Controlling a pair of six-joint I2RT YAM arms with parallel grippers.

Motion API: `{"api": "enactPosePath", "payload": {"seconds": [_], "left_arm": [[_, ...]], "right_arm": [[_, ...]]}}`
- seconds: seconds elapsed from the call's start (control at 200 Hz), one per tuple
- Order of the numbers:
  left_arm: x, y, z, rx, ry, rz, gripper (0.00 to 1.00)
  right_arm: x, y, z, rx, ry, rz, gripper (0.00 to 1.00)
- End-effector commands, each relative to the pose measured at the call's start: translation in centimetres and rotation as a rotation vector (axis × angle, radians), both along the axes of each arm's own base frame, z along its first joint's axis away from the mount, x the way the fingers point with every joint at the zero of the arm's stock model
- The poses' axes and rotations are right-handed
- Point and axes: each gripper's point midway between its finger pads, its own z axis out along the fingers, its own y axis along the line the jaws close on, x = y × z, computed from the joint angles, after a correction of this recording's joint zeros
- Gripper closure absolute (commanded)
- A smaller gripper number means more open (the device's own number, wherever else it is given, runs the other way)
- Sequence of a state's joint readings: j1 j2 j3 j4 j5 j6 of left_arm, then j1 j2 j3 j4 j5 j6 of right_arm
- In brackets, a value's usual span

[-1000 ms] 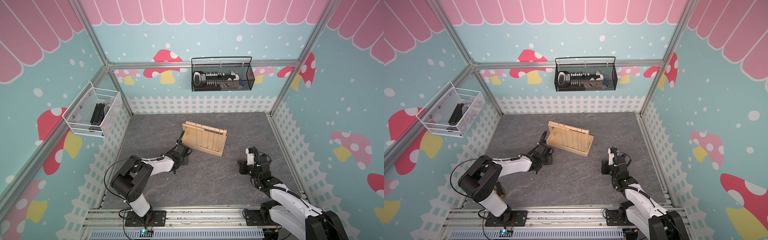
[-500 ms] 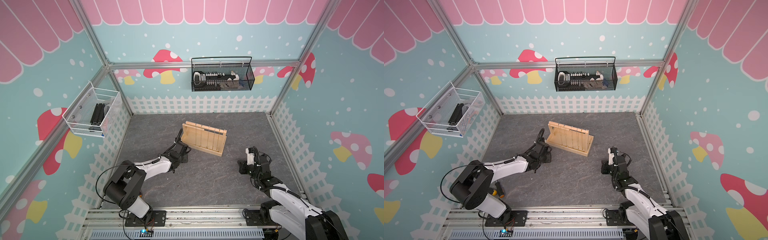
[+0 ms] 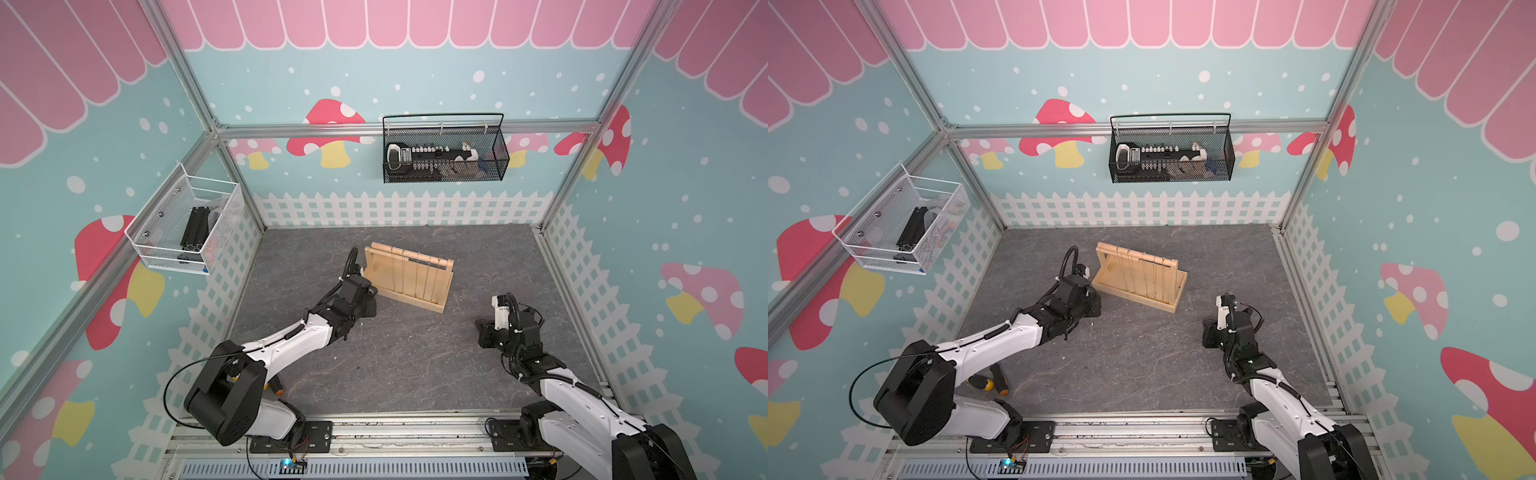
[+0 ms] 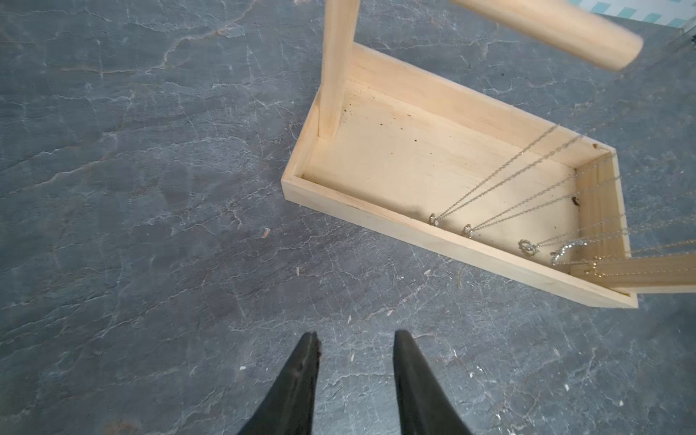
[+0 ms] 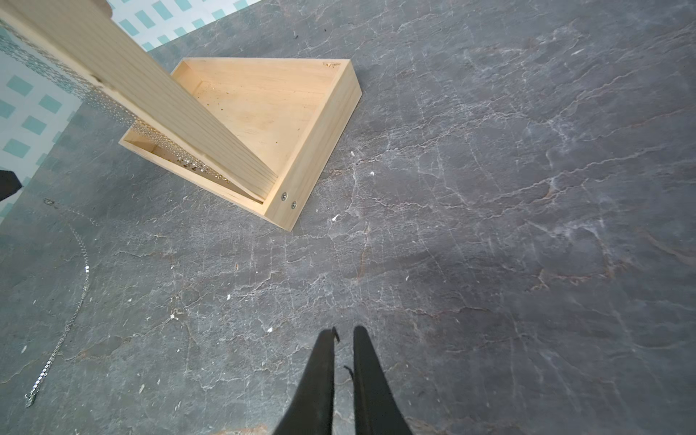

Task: Take the necklace off the jewelry display stand
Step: Place the necklace at the center of the board.

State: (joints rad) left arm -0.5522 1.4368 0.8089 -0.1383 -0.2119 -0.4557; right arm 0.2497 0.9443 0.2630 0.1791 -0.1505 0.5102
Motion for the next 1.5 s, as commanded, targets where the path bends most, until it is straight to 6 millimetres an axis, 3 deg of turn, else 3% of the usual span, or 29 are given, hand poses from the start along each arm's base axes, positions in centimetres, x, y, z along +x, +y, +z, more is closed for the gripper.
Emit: {"api": "enactPosePath", "payload": {"seconds": [0.0,0.115,0.16,0.195,0.305,0.32,0.37,0.4,0.74,0.77,0.815,0.845,0.881,0.911,0.971,1.001,1.116,1.186,1.216,1.251,1.306,1.356,1.496], "left_arm": [[-0.3,-0.6,-0.8,0.007,0.036,-0.037,0.65],[-0.3,-0.8,-0.9,0.007,0.037,-0.039,0.69],[-0.3,-0.8,-0.9,0.007,0.037,-0.041,0.83],[-0.3,-0.8,-0.9,0.008,0.036,-0.041,1.00],[-0.4,-0.8,-0.9,0.012,0.036,-0.041,1.00],[-0.3,-0.7,-0.9,0.013,0.035,-0.039,0.96],[-0.3,-0.6,-1.1,0.018,0.037,-0.034,0.67],[-0.3,-0.5,-1.1,0.023,0.039,-0.028,0.58],[-0.5,0.3,-1.3,0.054,0.036,-0.003,0.54],[-0.5,0.3,-1.3,0.054,0.035,-0.004,0.60],[-0.5,0.4,-1.3,0.060,0.034,-0.005,0.84],[-0.5,0.4,-1.3,0.065,0.033,-0.004,0.95],[-0.5,0.5,-1.4,0.074,0.034,-0.005,1.00],[-0.5,0.5,-1.5,0.080,0.036,-0.009,0.97],[-0.5,0.8,-1.6,0.116,0.040,0.002,0.63],[-0.5,1.0,-1.6,0.139,0.042,0.009,0.56],[-0.7,0.9,-1.8,0.162,0.056,0.001,0.55],[-0.6,1.3,-1.7,0.193,0.046,0.020,0.80],[-0.6,1.4,-1.6,0.200,0.046,0.024,0.83],[-0.5,1.4,-1.6,0.205,0.045,0.024,0.78],[-0.5,1.5,-1.5,0.227,0.043,0.030,0.60],[-0.5,1.3,-1.3,0.262,0.036,0.027,0.57],[-0.4,1.2,-1.0,0.341,0.025,0.038,0.54]], "right_arm": [[0.5,0.3,1.3,0.020,-0.027,-0.002,0.86],[0.5,0.3,1.4,0.021,-0.029,-0.002,0.86],[0.5,0.3,1.4,0.020,-0.030,-0.004,0.86],[0.5,0.3,1.4,0.021,-0.031,-0.003,0.86],[0.5,0.3,1.4,0.021,-0.029,-0.003,0.86],[0.5,0.3,1.4,0.021,-0.030,-0.002,0.86],[0.5,0.3,1.4,0.021,-0.030,-0.001,0.87],[0.5,0.3,1.4,0.021,-0.030,-0.001,0.86],[0.4,0.4,1.4,0.025,-0.029,0.007,0.87],[0.5,0.5,1.4,0.026,-0.030,0.012,0.86],[0.4,0.8,1.4,0.036,-0.031,0.024,0.86],[0.4,1.1,1.4,0.048,-0.033,0.040,0.86],[0.4,1.5,1.5,0.059,-0.034,0.054,0.86],[0.4,1.7,1.4,0.068,-0.030,0.066,0.86],[0.5,2.2,1.5,0.068,-0.030,0.086,0.86],[0.4,2.3,1.6,0.065,-0.033,0.094,0.86],[0.0,2.6,2.2,0.026,-0.063,0.103,0.86],[-0.5,2.4,2.8,0.015,-0.060,0.085,0.86],[-0.9,2.6,3.0,0.027,-0.059,0.086,0.86],[-1.5,2.9,3.1,0.054,-0.067,0.087,0.85],[-2.6,3.5,3.0,0.109,-0.070,0.099,0.85],[-3.9,4.4,2.2,0.156,-0.061,0.138,0.85],[-6.7,7.2,2.3,0.247,-0.066,0.269,0.84]]}}
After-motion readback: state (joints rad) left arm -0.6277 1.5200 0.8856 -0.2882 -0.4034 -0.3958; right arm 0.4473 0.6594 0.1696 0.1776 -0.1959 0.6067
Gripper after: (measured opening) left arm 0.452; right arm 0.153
